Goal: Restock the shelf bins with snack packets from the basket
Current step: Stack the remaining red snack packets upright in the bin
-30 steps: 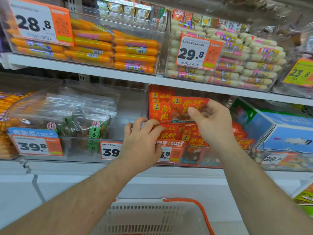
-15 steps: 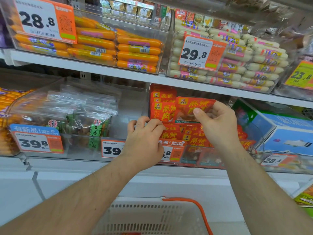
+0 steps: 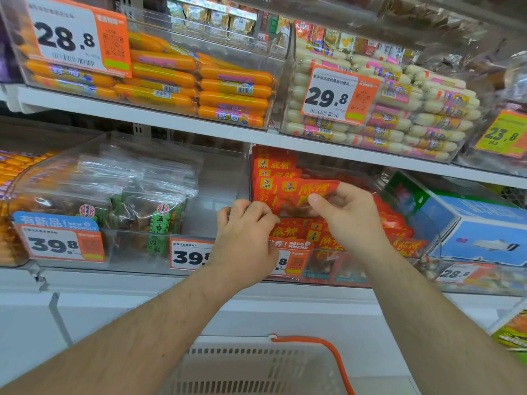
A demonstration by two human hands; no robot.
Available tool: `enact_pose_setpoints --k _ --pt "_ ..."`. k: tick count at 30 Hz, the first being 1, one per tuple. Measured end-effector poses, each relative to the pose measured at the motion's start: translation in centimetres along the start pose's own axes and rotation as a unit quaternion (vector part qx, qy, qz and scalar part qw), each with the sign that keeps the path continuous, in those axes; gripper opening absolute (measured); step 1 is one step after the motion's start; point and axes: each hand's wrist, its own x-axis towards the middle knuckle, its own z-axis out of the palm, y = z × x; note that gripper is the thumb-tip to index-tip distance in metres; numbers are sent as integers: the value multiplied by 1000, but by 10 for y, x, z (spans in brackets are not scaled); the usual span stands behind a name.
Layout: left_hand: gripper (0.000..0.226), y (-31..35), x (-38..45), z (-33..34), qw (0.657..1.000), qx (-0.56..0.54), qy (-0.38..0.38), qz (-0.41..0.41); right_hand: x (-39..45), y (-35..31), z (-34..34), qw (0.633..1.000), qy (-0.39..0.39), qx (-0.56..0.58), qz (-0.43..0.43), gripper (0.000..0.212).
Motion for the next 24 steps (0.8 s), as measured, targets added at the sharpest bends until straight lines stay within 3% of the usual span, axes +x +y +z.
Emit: enact_pose_setpoints --k 7,13,19,24 --pt "41 -9 -3 -9 1000 0 30 1 10 -9 25 992 -61 16 111 18" --pt "47 -24 -7 -15 999 -23 25 -29 17 -3 31 986 -72 -103 106 20" --pt "49 -25 -10 -14 1000 -22 -8 -19 18 4 31 978 -51 -142 141 35" --pt "48 -24 -9 -14 999 -25 -3 -28 20 7 32 976 -64 -143 154 33"
